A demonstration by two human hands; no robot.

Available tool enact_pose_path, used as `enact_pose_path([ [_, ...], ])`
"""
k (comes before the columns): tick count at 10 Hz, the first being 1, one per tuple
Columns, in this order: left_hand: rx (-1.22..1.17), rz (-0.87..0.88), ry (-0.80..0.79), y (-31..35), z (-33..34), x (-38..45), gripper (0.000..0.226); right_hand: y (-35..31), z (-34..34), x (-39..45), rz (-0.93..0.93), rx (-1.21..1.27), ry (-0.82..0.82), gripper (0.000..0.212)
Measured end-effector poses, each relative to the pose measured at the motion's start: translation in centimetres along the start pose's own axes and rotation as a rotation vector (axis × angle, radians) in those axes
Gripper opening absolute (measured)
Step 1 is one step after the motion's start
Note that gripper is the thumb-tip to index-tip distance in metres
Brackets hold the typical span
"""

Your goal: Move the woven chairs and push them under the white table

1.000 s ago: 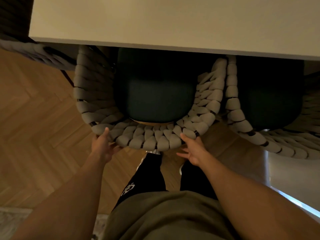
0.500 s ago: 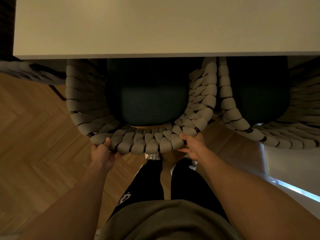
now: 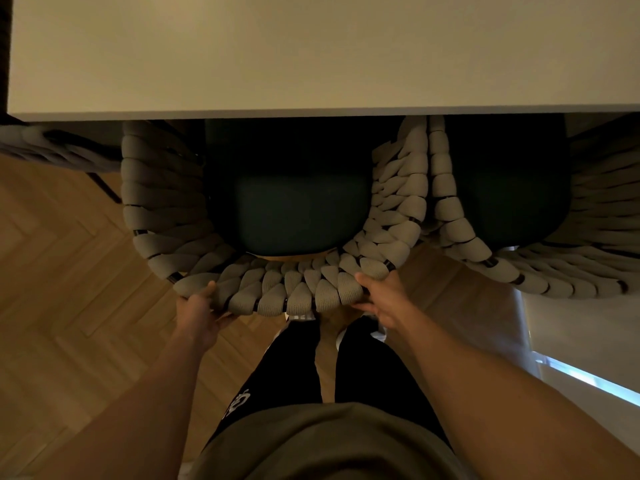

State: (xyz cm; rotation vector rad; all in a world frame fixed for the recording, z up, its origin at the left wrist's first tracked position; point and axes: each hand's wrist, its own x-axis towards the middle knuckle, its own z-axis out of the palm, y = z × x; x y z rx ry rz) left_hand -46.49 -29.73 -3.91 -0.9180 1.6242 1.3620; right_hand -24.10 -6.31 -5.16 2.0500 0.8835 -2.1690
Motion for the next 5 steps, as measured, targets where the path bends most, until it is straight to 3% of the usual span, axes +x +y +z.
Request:
enact_pose_path([
  [1,0.067,0.034,0.135,0.0,0.0,-0.5,0.051,0.1,-0.5,-0.3,-0.004,-0.020,-0.002,0.060],
  [2,0.329,0.205,0.354,-0.6,0.3,-2.1,0.043,0.1,-1.1,-0.9,0.013,-0.027,0.013,0.059],
  [3,0.567,0.454,0.362,-1.4,1.0,-3.8,0.024,0.7,-1.6,-1.3,0.025,-0.060,0.004,0.072],
  [4,0.927,0.725,0.226,-2.4,1.9,-4.4,0.022,1.4,-1.8,-1.9,-0.002,-0.188,0.051,0.080],
  [5,1.359,0.990,-0.053,-4.0,3.7,-4.3,0.031,2.3,-2.3,-2.0,-0.068,-0.428,0.087,0.061],
])
